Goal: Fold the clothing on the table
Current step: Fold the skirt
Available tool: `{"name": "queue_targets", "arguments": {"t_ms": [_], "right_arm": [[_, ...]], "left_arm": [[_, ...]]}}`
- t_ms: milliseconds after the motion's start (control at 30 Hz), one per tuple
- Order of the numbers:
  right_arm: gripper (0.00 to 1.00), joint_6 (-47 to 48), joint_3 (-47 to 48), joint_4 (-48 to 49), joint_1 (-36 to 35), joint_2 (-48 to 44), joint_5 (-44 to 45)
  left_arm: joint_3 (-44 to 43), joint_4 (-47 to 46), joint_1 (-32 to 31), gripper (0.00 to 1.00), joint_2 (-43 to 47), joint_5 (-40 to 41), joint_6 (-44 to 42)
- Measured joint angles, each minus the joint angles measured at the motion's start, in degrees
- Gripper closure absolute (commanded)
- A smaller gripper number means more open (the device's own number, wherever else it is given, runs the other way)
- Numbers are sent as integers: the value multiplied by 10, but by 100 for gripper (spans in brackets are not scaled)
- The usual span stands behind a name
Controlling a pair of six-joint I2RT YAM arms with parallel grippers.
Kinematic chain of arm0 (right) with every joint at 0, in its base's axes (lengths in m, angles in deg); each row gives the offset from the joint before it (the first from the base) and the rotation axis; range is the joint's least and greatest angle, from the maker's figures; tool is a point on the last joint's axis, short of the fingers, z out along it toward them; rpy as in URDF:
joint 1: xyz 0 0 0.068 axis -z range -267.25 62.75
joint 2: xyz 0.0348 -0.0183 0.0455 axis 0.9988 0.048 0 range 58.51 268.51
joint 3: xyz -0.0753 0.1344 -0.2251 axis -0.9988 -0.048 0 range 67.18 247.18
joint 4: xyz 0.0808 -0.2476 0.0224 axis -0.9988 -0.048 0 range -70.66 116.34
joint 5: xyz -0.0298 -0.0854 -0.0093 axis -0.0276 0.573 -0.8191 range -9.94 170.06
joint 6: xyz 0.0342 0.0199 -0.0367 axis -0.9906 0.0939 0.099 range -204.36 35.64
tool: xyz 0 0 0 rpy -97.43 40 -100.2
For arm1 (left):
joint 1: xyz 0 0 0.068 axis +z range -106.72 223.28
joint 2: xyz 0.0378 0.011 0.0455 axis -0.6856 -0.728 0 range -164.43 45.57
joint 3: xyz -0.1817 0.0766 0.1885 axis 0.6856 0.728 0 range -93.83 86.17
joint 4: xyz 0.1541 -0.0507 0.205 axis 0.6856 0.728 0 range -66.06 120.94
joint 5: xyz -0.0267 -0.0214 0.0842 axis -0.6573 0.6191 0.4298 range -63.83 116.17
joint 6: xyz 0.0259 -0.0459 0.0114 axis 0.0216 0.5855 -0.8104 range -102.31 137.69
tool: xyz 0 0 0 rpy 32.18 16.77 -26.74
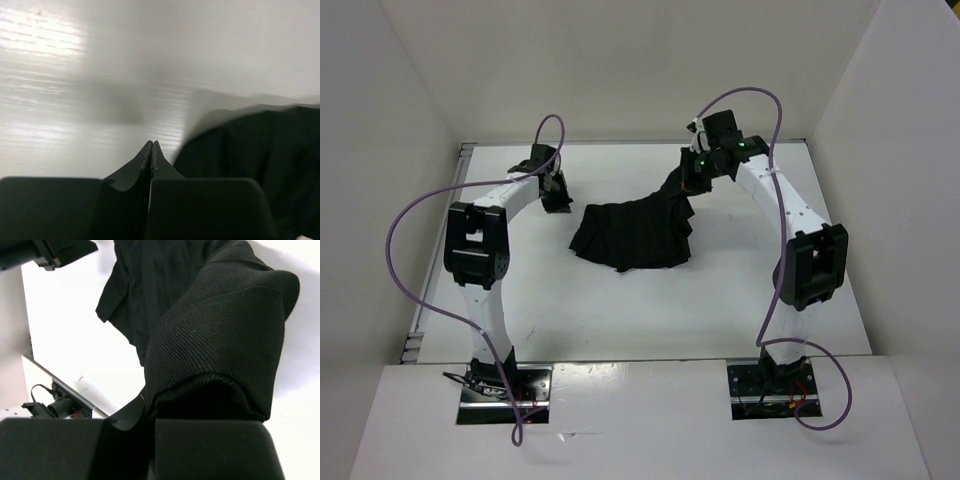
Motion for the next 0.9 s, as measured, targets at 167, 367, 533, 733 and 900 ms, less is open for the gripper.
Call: {"name": "queue_targets", "arguments": {"t_ms": [167, 367, 533, 733, 900], "right_arm": [[100, -8, 18, -2, 0, 28, -1], [100, -26, 54, -1, -16, 73, 9], [100, -42, 86, 1, -55, 125, 20], [100, -58, 133, 2, -98, 185, 28], [100, -69, 193, 1, -129, 232, 29]], "left_arm": [[25, -8, 6, 100, -28, 10, 2], [55, -63, 0, 100, -21, -25, 8], [70, -85, -21, 100, -17, -61, 20], [103, -93, -43, 100, 1, -91, 29], [113, -94, -43, 100, 5, -106, 34]]}}
